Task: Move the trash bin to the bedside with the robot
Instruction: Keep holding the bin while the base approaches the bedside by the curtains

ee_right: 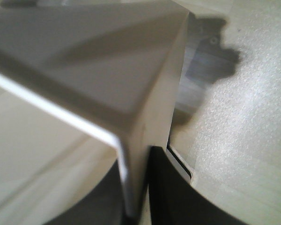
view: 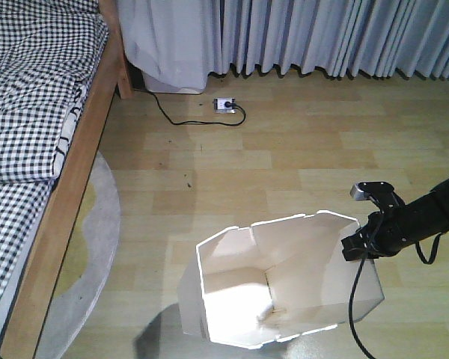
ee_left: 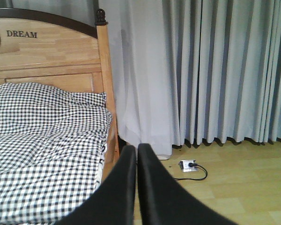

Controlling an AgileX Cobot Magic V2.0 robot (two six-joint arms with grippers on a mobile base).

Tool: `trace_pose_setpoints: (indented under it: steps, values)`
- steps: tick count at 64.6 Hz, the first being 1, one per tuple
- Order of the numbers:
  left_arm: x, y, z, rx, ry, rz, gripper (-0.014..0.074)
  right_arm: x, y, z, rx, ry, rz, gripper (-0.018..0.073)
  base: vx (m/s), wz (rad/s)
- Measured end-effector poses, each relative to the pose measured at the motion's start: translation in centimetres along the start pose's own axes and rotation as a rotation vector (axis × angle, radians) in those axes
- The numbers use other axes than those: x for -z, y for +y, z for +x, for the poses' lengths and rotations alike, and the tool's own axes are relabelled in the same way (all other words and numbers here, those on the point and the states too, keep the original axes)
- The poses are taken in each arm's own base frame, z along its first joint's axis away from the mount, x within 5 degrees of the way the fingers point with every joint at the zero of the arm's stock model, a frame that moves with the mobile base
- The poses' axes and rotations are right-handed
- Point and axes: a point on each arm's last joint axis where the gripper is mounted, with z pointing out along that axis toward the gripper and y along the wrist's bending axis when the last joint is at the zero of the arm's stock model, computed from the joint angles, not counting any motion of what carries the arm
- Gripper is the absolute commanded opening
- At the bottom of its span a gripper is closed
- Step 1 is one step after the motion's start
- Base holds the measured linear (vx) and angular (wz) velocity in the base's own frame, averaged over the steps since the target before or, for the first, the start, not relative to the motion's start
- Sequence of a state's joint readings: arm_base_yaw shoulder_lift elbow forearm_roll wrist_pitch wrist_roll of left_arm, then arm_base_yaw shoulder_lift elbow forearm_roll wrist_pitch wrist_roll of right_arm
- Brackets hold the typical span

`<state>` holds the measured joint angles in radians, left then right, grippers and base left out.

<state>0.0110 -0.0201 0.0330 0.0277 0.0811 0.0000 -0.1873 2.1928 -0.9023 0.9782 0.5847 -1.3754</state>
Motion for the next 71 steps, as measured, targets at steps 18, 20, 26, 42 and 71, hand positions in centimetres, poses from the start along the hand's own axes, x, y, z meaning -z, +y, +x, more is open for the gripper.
trace_pose_setpoints:
  steps: [18,20,26,42,71]
  values:
    - [0.00,0.00,0.00,0.000,0.000,0.000,-0.0006,0.00,0.00,0.00,0.000,0.000,0.000,-0.0005,0.21,-0.05]
    - [0.00,0.00,0.00,0.000,0.000,0.000,-0.0006,0.00,0.00,0.00,0.000,0.000,0.000,-0.0005,0.20,-0.04]
    - [0.00,0.00,0.00,0.000,0.000,0.000,-0.0006,0.00,0.00,0.00,0.000,0.000,0.000,-0.0005,0.20,-0.03]
    - [0.00,0.00,0.00,0.000,0.000,0.000,-0.0006,0.00,0.00,0.00,0.000,0.000,0.000,-0.0005,0.20,-0.01]
    - [0.00,0.00,0.00,0.000,0.000,0.000,-0.0006,0.00,0.00,0.00,0.000,0.000,0.000,-0.0005,0.18,-0.02]
